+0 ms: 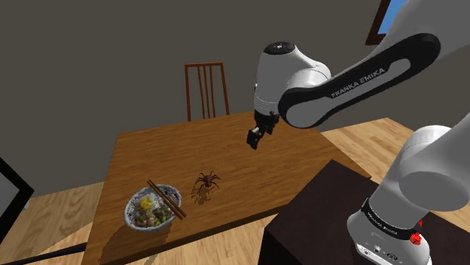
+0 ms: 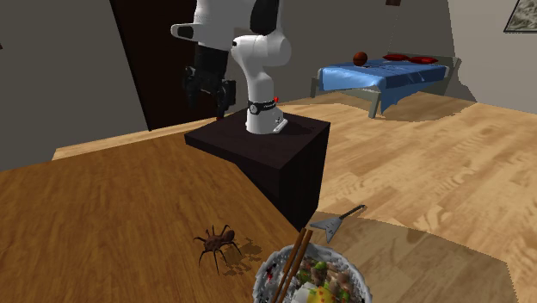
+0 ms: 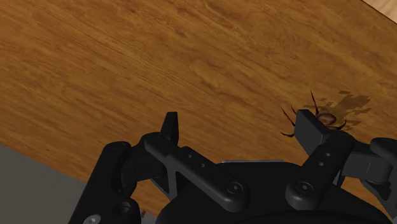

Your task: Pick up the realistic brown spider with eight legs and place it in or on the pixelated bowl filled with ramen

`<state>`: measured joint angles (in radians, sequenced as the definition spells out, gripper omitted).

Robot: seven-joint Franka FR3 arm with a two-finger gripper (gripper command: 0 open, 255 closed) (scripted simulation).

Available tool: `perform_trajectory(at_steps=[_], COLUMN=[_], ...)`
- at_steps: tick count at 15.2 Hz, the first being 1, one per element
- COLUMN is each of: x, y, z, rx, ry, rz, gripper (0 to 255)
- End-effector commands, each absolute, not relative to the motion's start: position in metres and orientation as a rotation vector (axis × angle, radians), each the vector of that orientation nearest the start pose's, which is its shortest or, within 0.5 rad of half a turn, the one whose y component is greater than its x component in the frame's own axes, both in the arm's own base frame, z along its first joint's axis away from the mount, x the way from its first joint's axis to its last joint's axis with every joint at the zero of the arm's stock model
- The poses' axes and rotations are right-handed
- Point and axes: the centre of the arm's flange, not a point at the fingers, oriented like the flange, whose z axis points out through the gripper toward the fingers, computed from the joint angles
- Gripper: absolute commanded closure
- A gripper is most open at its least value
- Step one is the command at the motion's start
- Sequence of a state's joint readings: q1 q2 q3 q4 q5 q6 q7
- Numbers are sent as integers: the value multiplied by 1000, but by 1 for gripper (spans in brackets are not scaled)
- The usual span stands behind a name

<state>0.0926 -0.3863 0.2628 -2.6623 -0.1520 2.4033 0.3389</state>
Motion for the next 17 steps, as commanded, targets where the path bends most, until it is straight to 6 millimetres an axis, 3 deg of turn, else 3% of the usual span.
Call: perform_trajectory(at_steps=[1, 17], x=[387, 446], y=[152, 273], z=[351, 193], rx=[-3280, -3254], ry=[-222, -534], rz=[-328, -643], gripper=[0, 0])
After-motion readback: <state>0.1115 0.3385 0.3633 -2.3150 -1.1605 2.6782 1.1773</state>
